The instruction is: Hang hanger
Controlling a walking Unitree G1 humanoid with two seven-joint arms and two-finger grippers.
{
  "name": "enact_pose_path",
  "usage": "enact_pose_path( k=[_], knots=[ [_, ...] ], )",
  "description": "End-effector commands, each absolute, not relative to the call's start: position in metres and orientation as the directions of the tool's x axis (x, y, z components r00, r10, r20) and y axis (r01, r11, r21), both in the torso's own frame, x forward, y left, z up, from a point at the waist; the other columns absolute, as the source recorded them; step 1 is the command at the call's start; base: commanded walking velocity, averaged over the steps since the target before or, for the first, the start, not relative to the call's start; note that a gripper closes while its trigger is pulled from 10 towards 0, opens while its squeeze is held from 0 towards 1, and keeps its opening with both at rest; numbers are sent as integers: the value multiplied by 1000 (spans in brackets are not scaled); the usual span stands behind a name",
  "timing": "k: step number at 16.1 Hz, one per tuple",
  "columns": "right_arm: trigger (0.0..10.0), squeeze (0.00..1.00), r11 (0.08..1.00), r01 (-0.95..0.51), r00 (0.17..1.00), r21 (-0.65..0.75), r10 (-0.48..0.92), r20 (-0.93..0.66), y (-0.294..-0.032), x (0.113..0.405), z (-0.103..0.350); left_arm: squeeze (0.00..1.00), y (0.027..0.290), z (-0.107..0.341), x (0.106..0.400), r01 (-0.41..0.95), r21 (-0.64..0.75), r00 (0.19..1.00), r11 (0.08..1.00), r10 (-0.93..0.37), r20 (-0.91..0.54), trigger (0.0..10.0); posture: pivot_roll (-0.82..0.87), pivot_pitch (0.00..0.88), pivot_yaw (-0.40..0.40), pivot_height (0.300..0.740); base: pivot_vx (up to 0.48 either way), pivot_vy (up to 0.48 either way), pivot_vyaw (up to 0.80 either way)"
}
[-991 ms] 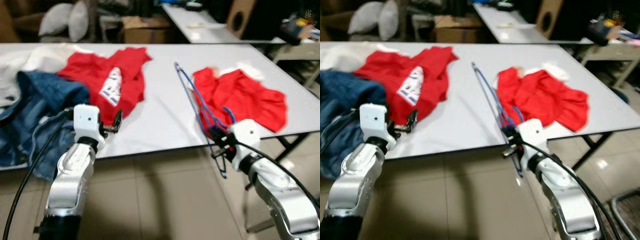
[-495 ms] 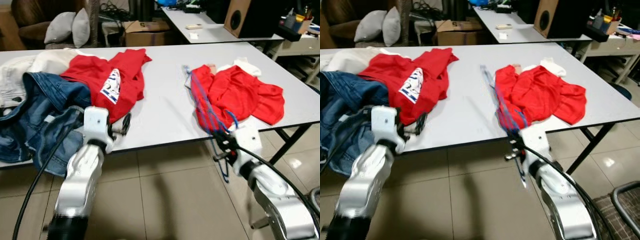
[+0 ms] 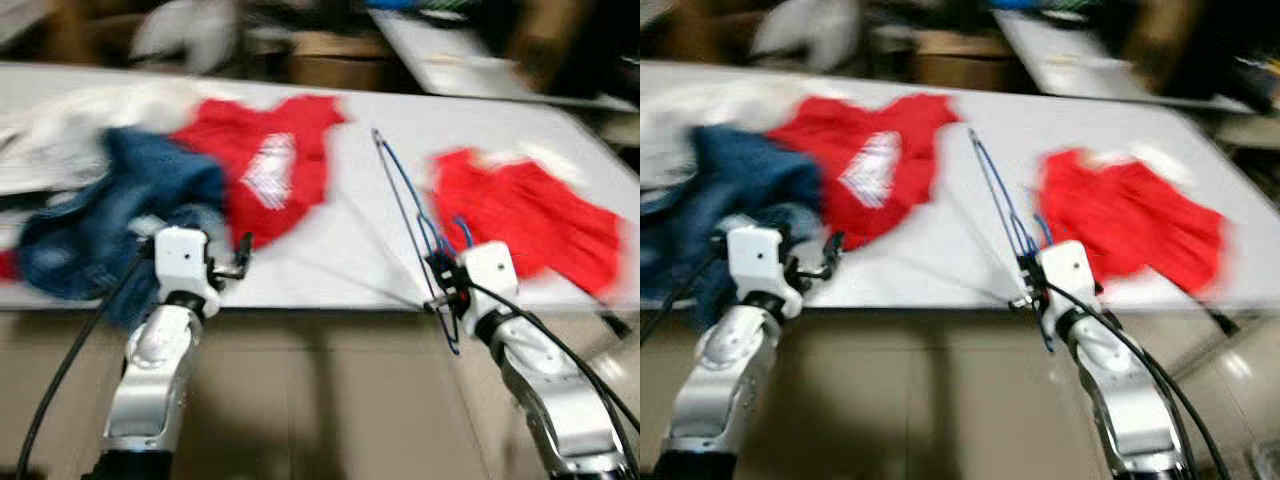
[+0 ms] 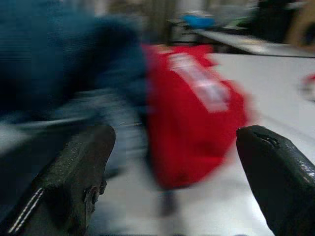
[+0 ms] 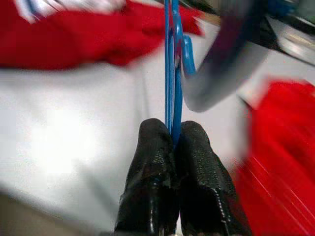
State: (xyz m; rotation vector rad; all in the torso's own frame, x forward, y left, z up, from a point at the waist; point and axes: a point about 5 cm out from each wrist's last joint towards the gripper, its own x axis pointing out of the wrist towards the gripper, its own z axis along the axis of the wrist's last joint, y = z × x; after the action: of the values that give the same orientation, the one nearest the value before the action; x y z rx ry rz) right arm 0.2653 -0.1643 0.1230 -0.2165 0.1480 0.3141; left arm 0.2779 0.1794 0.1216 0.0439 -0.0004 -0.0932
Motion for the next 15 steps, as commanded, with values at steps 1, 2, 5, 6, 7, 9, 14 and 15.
enact_pose_path(
  k=[1, 2, 5, 6, 7, 9, 14, 15],
  knots=[
    [10000, 0, 940, -280, 954, -195, 250, -162, -170, 266, 123, 1000, 177, 124, 279, 98, 46, 995, 994, -99, 10, 10000, 54, 0, -69, 740, 345, 0, 0],
    [10000, 0, 950, -259, 960, -176, 234, -152, -172, 267, 124, 1000, 175, 124, 281, 109, 47, 994, 993, -109, 11, 10000, 53, 0, -67, 740, 345, 0, 0],
    [10000, 0, 948, -255, 963, -189, 231, -141, -172, 268, 125, 988, 169, 122, 285, 170, 31, 985, 985, -170, -4, 10000, 34, 0, -57, 740, 221, 0, 0],
    [10000, 0, 947, -254, 964, -197, 230, -136, -172, 268, 126, 1000, 160, 121, 287, 249, 18, 968, 968, -249, -11, 10000, 27, 0, -54, 740, 0, 0, 0],
    [10000, 0, 946, -254, 964, -203, 230, -132, -172, 267, 126, 1000, 155, 122, 286, 312, -23, 950, 950, -312, 7, 10000, 16, 0, -48, 740, 0, 0, 0],
    [10000, 0, 946, -247, 966, -211, 224, -127, -174, 266, 127, 1000, 155, 118, 291, 297, -5, 955, 955, -297, -14, 10000, -7, 0, -35, 740, 0, 0, 0],
    [10000, 0, 945, -227, 971, -236, 202, -127, -180, 252, 128, 86, 118, 134, 292, 596, -106, 803, 796, -588, 94, 10000, -73, 0, 10, 740, 0, 0, 0],
    [10000, 0, 947, -222, 972, -233, 196, -128, -180, 250, 127, 0, 112, 140, 291, 638, -136, 770, 758, -625, 131, 10000, -79, 0, 17, 740, 0, 0, 0]
  ],
)
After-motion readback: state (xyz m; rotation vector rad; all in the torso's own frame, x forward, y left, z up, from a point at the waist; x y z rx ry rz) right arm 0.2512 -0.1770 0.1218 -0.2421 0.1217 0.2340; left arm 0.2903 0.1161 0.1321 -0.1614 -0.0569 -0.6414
